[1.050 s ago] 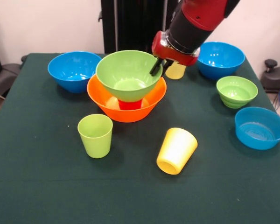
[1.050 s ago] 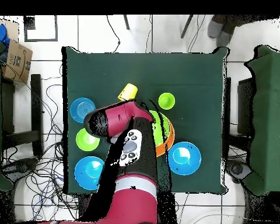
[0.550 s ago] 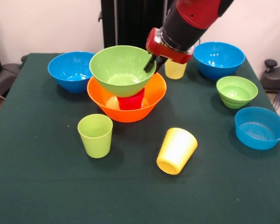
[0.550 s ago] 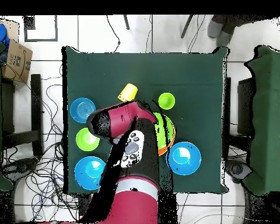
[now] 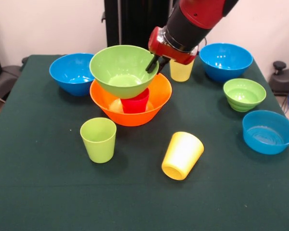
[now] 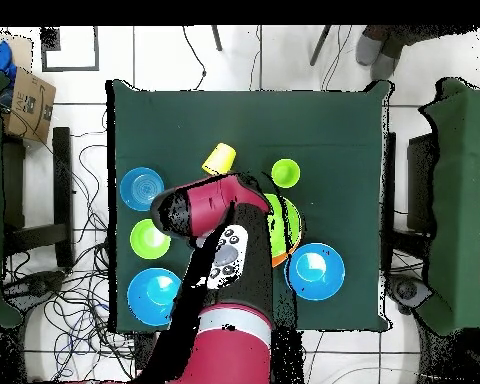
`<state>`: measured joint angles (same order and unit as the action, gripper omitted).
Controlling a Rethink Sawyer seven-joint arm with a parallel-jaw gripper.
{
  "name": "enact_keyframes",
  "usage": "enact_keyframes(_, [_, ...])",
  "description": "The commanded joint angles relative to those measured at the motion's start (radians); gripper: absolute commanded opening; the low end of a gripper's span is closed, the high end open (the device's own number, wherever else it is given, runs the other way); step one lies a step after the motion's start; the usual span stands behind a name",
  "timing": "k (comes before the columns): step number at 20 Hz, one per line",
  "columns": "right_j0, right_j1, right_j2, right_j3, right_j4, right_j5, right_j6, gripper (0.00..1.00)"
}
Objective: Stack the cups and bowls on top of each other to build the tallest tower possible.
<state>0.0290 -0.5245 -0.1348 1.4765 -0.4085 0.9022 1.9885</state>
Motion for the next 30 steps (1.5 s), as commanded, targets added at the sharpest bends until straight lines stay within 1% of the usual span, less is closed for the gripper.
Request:
enact_keyframes(1, [0.019, 0.016, 0.051, -0.046, 0.029, 0.073, 0.074, 0.00])
enact_keyframes(11, [0.009, 0.013, 0.064, -0.046, 0.061, 0.117, 0.060, 0.00])
enact_keyframes(18, [0.012, 0.011, 0.058, -0.043, 0.075, 0.131, 0.056, 0.00])
enact_keyframes(30, [0.007, 0.021, 0.063, -0.031, 0.094, 0.096, 0.080, 0.00])
